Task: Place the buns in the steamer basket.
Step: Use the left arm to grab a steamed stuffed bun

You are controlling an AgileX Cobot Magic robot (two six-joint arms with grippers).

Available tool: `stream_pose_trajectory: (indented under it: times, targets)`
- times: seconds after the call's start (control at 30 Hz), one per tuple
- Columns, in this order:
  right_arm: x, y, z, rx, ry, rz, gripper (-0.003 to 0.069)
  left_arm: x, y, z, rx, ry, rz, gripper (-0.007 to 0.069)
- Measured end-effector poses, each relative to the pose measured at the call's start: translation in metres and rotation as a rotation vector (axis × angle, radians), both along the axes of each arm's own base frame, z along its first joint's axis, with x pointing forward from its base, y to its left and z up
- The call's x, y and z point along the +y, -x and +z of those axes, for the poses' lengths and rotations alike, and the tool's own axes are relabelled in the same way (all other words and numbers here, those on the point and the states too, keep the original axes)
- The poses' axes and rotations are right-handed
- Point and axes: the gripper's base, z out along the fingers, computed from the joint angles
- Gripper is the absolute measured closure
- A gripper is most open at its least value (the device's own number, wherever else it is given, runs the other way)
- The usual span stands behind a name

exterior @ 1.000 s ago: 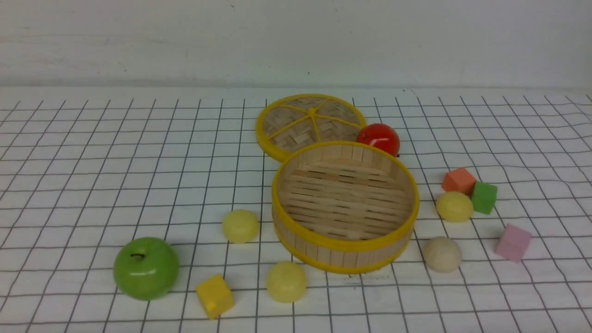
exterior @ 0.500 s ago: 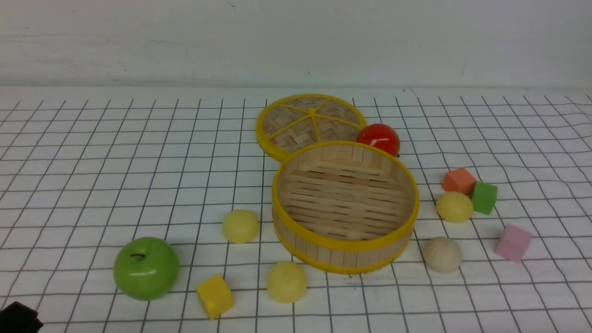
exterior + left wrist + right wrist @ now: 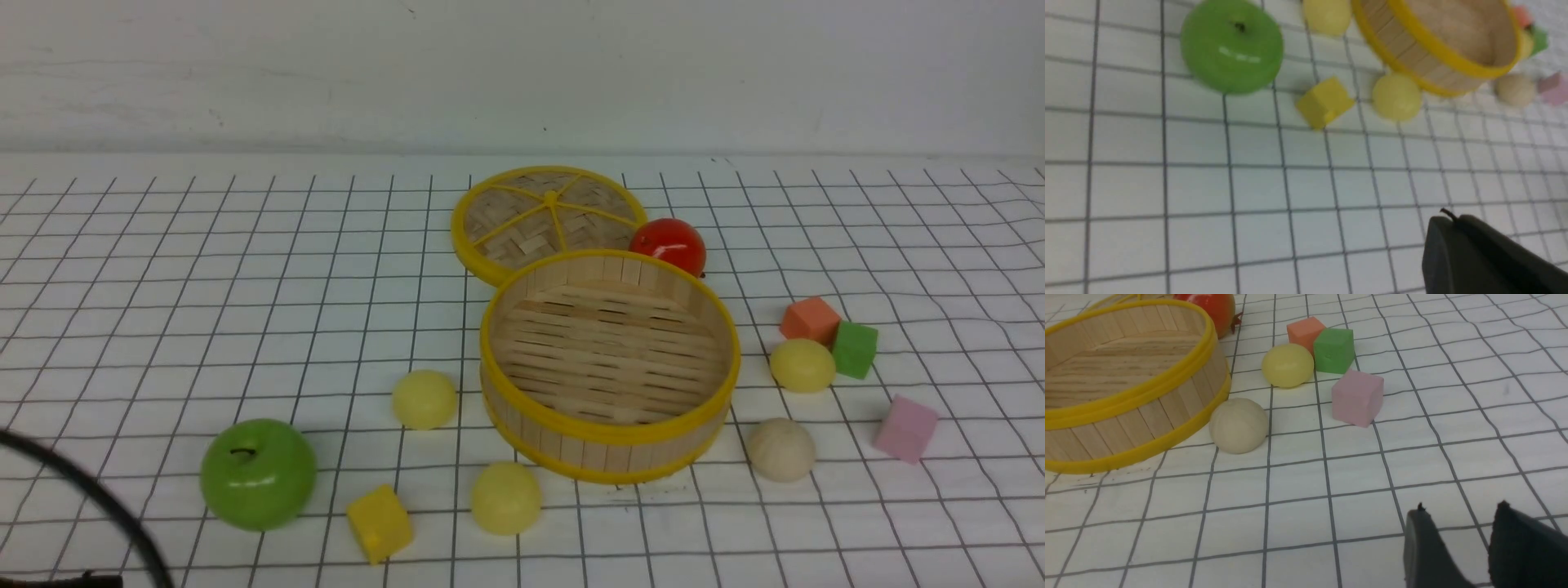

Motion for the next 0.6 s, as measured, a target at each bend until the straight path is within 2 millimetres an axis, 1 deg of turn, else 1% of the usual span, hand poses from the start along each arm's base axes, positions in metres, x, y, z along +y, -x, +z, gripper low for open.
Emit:
stream_pose_trajectory:
  times: [0.03,0.07,0.1,0.2,0.23,0.27,0.3,0.37,0.4,0.43,0.47,0.53,0.57,0.6]
  targets:
    - [0.0,0.0,0.0,0.0,0.0,0.0,0.0419,0.0,-0.002,0.0,0.006,-0.003,-0.001,0.0638]
    - [0.0,0.0,0.0,0.0,0.0,0.0,0.0419,-0.002,-0.015,-0.001,0.089,-0.032,-0.03,0.0638]
    - [0.0,0.0,0.0,0.0,0.0,0.0,0.0419,-0.003,-0.015,0.0,0.087,-0.034,-0.035,0.0638]
    - [0.0,0.0,0.0,0.0,0.0,0.0,0.0419,-0.014,-0.038,0.001,0.157,-0.088,-0.142,0.0638]
    - [0.0,0.0,0.0,0.0,0.0,0.0,0.0419,-0.022,-0.047,0.004,0.164,-0.102,-0.193,0.0638]
    - [0.0,0.0,0.0,0.0,0.0,0.0,0.0419,-0.023,-0.049,0.004,0.167,-0.105,-0.195,0.0638]
    - [0.0,0.0,0.0,0.0,0.0,0.0,0.0419,-0.036,-0.061,0.004,0.187,-0.126,-0.261,0.0638]
    - [0.0,0.0,0.0,0.0,0.0,0.0,0.0419,-0.056,-0.076,0.003,0.203,-0.162,-0.344,0.0638]
    - [0.0,0.0,0.0,0.0,0.0,0.0,0.0419,-0.057,-0.076,0.005,0.195,-0.164,-0.352,0.0638]
    - [0.0,0.0,0.0,0.0,0.0,0.0,0.0419,-0.077,-0.087,0.0,0.227,-0.203,-0.414,0.0638]
    - [0.0,0.0,0.0,0.0,0.0,0.0,0.0419,-0.082,-0.087,0.001,0.223,-0.209,-0.428,0.0638]
    - [0.0,0.0,0.0,0.0,0.0,0.0,0.0419,-0.114,-0.102,-0.007,0.255,-0.275,-0.513,0.0638]
    - [0.0,0.0,0.0,0.0,0.0,0.0,0.0419,-0.117,-0.104,-0.01,0.266,-0.283,-0.519,0.0638]
    - [0.0,0.0,0.0,0.0,0.0,0.0,0.0419,-0.132,-0.114,-0.016,0.28,-0.311,-0.546,0.0638]
